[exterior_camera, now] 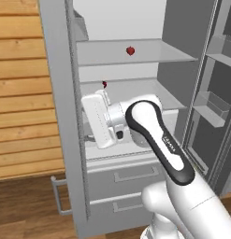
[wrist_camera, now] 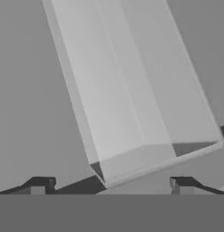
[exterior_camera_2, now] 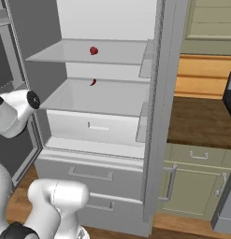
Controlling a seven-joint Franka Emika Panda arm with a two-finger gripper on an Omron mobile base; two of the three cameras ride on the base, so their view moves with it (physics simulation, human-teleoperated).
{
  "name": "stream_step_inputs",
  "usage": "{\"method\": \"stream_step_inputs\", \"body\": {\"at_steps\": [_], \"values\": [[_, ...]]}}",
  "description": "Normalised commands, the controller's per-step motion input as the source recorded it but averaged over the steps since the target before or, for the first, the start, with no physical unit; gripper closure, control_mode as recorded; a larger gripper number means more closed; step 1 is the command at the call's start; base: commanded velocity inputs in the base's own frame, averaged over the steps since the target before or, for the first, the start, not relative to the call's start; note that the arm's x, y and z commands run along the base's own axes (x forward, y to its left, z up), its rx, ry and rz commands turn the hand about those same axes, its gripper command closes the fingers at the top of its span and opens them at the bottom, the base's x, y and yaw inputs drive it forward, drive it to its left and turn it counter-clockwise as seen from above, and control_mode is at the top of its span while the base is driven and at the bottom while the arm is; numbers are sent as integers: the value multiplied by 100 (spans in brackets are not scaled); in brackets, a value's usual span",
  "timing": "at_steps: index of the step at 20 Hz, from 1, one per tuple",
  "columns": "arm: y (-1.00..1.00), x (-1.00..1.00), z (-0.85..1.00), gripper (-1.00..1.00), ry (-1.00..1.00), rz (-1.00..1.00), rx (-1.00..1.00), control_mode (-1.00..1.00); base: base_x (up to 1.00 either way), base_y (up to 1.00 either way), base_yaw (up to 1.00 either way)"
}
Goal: Take the strawberry from the fridge and place it on top of the pancake, located on the dining counter.
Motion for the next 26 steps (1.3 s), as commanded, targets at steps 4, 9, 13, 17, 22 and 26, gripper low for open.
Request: {"method": "stream_step_inputs", "body": {"at_steps": [4, 9, 13, 17, 22, 26], "values": [[66, 0, 0, -100, 0, 0, -4, -100, 0, 0, 0], [37, 0, 0, -100, 0, 0, -6, -100, 0, 0, 0], [-1, -5, 0, -100, 3, -2, -3, -100, 0, 0, 0], [-50, -23, 8, -100, 0, -1, 0, -100, 0, 0, 0], [-77, -34, 10, -100, 0, -3, 4, -100, 0, 0, 0], [-100, -7, 2, -100, 0, -1, -2, -100, 0, 0, 0]]}}
